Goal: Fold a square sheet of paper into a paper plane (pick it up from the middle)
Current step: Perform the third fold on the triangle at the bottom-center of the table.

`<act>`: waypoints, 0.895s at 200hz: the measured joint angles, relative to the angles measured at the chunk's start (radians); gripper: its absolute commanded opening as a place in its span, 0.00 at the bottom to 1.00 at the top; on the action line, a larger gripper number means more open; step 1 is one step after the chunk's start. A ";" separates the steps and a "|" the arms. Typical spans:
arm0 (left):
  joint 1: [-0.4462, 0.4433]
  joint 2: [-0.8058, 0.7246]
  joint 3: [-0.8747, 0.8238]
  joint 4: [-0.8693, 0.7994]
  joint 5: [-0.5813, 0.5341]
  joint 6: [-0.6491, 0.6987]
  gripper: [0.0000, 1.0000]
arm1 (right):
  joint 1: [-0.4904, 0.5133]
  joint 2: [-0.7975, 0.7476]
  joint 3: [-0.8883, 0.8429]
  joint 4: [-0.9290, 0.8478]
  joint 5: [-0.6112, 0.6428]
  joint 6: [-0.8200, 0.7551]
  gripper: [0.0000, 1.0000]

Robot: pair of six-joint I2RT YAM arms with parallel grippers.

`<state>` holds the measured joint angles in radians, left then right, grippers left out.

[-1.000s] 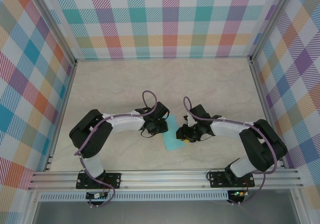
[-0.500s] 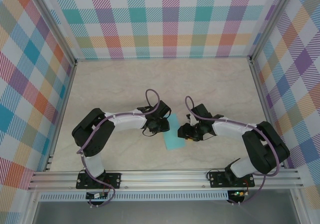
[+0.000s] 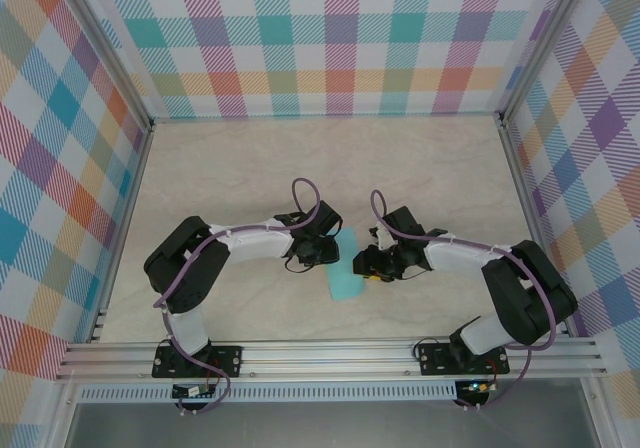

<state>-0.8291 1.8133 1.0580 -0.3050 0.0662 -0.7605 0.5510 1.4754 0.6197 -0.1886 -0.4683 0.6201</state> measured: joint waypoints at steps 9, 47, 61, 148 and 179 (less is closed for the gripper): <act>0.000 0.000 0.000 0.000 0.000 0.003 0.28 | -0.001 -0.002 -0.002 0.004 -0.001 0.000 0.45; 0.000 0.000 0.002 -0.003 0.001 0.018 0.27 | -0.014 -0.005 -0.003 0.014 -0.005 0.006 0.46; 0.000 0.000 0.001 -0.003 0.001 0.018 0.27 | -0.024 -0.002 -0.003 0.019 -0.005 0.023 0.46; 0.000 0.000 0.001 -0.005 0.000 0.019 0.28 | -0.042 0.027 0.001 0.048 0.053 0.101 0.47; 0.000 0.000 0.002 -0.006 0.000 0.019 0.28 | -0.042 0.055 0.014 0.052 0.033 0.082 0.45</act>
<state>-0.8291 1.8133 1.0595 -0.3111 0.0666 -0.7418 0.5095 1.5307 0.6342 -0.1368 -0.4351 0.7021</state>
